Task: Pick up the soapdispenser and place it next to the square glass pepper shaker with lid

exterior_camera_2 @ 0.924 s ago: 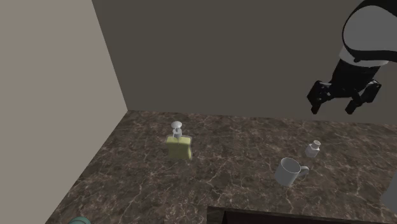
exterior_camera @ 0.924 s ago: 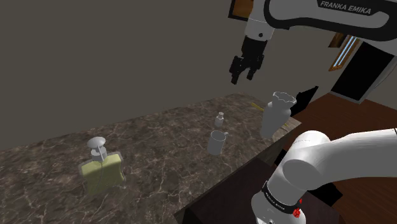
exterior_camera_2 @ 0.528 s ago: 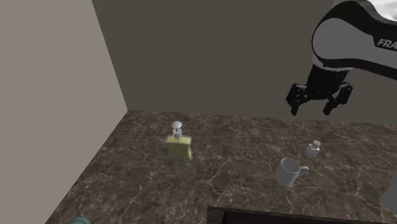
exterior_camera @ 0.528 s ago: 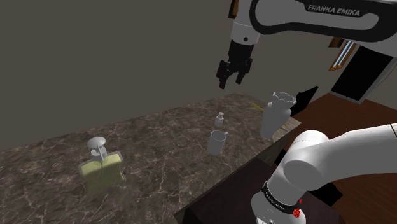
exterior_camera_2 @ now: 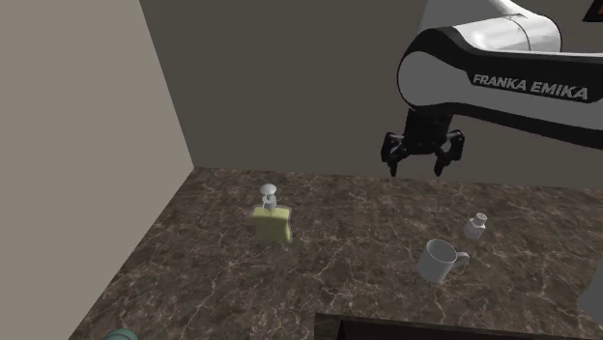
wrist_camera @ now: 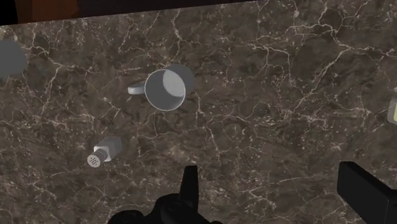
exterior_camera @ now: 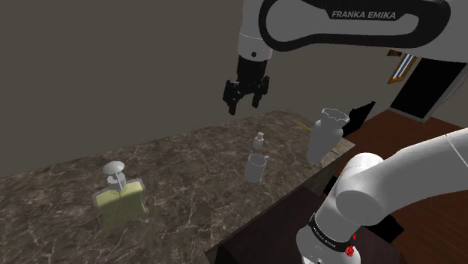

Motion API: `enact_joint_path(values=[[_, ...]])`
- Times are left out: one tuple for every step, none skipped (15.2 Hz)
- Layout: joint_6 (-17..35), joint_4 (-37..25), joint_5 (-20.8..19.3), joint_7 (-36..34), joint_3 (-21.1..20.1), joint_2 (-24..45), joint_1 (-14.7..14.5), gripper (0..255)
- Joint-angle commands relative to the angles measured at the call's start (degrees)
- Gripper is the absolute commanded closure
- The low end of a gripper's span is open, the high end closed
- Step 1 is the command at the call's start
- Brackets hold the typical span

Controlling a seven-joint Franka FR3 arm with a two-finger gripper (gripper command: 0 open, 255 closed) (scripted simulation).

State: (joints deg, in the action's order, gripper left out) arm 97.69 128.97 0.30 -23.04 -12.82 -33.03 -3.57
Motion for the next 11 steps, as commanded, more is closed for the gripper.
enact_joint_path(values=[[1.5,-0.8,0.6,-2.5,-2.2,2.5,-0.5,0],[2.1,-1.5,0.7,-3.7,-3.3,4.0,-0.7,0],[2.6,-2.3,0.8,-5.0,-4.4,5.5,-1.0,0],[3.2,-3.2,0.9,-6.2,-5.5,7.1,-1.1,0],[3.7,-4.1,0.8,-7.5,-6.6,8.7,-1.3,0],[4.2,-5.1,0.7,-8.8,-7.6,10.4,-1.4,0],[4.7,-6.2,0.5,-10.1,-8.7,12.1,-1.6,0],[5.2,-7.3,0.3,-11.5,-9.8,13.9,-1.7,0],[5.6,-8.5,-0.1,-12.8,-10.8,15.7,-1.9,0],[5.9,-9.8,-0.6,-14.2,-11.9,17.6,-2.0,0],[6.2,-11.1,-1.1,-15.6,-12.9,19.5,-2.2,0]])
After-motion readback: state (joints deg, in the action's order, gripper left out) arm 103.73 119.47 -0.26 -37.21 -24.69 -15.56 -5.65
